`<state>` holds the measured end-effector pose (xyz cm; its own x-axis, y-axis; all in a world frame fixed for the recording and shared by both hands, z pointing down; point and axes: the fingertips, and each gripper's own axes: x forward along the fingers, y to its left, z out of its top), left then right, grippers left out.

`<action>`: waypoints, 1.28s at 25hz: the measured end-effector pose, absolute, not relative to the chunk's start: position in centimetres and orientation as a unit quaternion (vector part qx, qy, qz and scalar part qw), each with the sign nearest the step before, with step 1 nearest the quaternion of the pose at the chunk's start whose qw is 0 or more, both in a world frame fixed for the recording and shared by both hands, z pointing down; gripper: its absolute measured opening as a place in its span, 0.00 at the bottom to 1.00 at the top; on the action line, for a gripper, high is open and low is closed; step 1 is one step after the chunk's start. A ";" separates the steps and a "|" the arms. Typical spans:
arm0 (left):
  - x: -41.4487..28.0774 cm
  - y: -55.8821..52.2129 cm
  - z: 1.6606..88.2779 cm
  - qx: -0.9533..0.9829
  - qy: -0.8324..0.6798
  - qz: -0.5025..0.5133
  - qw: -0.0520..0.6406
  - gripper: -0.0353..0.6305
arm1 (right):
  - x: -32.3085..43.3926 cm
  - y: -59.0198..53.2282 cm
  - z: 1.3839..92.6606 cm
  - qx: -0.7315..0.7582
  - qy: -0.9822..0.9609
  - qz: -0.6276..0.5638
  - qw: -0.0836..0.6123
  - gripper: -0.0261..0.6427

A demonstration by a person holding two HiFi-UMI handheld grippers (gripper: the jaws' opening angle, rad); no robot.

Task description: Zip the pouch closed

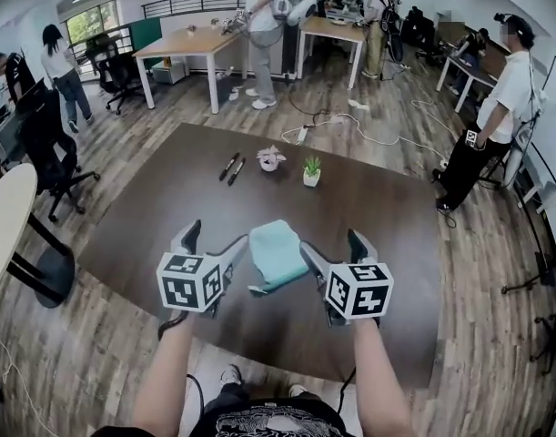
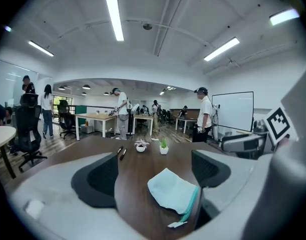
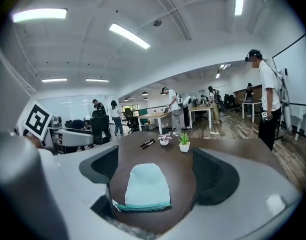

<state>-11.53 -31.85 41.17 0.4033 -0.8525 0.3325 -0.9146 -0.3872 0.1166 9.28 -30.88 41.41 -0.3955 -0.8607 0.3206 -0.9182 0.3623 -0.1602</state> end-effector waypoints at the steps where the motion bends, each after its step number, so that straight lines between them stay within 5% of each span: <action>1: -11.3 -32.3 41.0 0.833 -0.523 0.110 0.140 0.75 | 9.3 -30.8 41.2 0.553 -0.813 0.158 0.089 0.72; 32: -6.5 -33.4 45.8 0.932 -0.293 0.167 0.134 0.75 | 8.5 -25.5 43.8 0.692 -0.693 0.186 0.074 0.61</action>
<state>-6.52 -33.39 45.83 0.7728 -0.5015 0.3891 -0.5906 -0.7926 0.1516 8.51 -25.50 43.83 -0.0299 -0.9322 0.3606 -0.9876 -0.0281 -0.1546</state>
